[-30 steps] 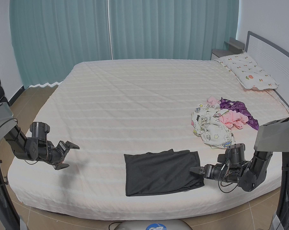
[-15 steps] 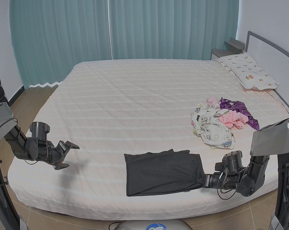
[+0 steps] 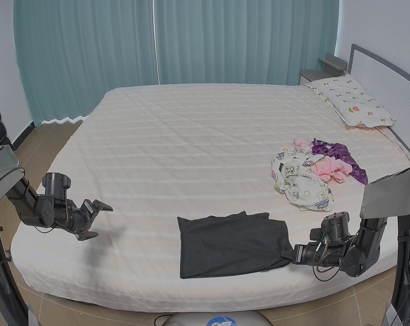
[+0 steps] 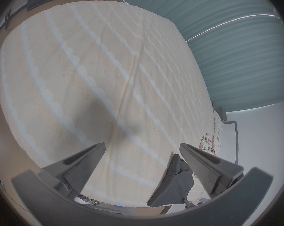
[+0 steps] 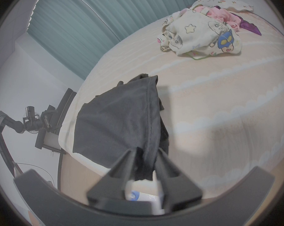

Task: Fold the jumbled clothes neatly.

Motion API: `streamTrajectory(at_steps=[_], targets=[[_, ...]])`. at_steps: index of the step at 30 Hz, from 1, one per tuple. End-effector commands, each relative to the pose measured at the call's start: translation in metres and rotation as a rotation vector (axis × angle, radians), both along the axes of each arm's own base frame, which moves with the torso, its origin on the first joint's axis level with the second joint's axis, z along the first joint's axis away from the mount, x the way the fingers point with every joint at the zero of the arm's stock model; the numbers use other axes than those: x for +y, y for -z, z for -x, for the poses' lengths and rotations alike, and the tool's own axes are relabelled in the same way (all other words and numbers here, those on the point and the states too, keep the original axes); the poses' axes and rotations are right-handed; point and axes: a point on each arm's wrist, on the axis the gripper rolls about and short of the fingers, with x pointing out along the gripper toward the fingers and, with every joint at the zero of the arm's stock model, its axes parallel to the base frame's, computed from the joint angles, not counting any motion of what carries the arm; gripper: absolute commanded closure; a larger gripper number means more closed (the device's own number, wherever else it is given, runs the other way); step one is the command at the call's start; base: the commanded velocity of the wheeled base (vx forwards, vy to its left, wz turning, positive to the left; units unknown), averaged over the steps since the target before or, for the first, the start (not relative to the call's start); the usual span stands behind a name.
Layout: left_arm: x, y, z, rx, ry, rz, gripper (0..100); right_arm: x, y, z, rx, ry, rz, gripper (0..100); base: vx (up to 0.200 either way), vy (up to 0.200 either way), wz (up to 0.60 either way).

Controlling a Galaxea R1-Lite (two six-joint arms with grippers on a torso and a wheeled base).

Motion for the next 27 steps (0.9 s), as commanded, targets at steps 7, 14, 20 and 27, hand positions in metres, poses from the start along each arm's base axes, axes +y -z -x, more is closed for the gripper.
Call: streamTrajectory(at_steps=[7, 14, 20, 27], targets=[[0.0, 0.0, 0.0, 0.0, 0.001, 0.0, 0, -0.01, -0.005, -0.017, -0.063, 0.048, -0.012, 0, 0.0, 0.0, 0.0], [0.0, 0.0, 0.0, 0.0, -0.001, 0.0, 0, 0.004, 0.018, -0.041, -0.081, 0.019, -0.018, 0, 0.0, 0.0, 0.0], [0.0, 0.0, 0.0, -0.001, 0.002, -0.001, 0, 0.015, 0.025, -0.055, -0.07, -0.008, -0.017, 0, 0.0, 0.0, 0.0], [0.0, 0.0, 0.0, -0.001, 0.002, -0.001, 0, 0.02, 0.026, -0.06, -0.061, -0.081, -0.083, 0, 0.0, 0.0, 0.0]])
